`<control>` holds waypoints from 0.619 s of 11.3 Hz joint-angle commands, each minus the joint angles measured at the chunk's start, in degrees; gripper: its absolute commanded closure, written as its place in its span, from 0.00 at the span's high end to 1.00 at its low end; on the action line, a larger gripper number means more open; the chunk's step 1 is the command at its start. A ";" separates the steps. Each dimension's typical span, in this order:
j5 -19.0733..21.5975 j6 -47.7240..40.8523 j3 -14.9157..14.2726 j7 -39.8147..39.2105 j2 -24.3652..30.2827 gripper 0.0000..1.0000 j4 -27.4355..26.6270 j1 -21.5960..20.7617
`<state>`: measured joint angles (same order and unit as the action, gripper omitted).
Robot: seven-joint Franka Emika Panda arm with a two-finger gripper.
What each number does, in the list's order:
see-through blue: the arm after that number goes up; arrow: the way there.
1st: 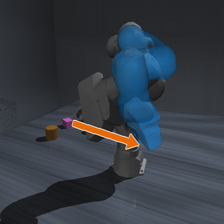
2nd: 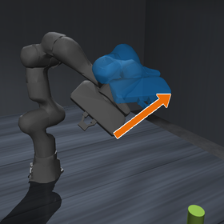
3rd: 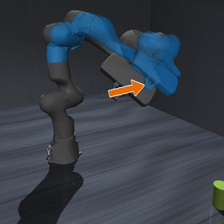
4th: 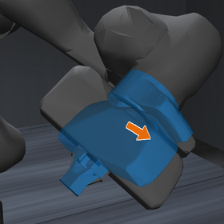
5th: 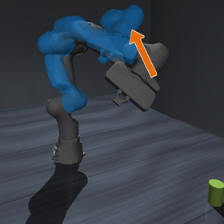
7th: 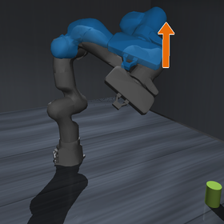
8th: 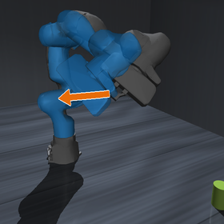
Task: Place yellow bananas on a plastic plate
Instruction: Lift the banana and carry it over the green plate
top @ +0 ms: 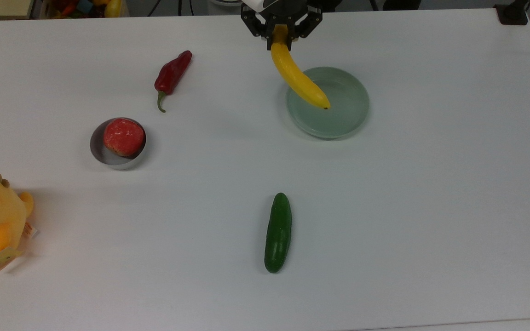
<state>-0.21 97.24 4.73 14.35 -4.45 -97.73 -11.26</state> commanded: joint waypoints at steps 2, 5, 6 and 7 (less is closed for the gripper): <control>1.00 3.54 0.89 5.23 3.66 0.00 -14.22 -2.27; 1.00 15.13 1.50 16.72 3.13 0.00 -20.20 -4.56; 1.00 18.04 3.33 20.76 2.87 0.00 -21.17 -4.39; 0.91 19.90 4.48 24.20 2.17 0.00 -21.88 -4.48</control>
<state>-0.11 111.84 6.84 30.72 -3.20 -116.10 -15.35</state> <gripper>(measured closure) 0.661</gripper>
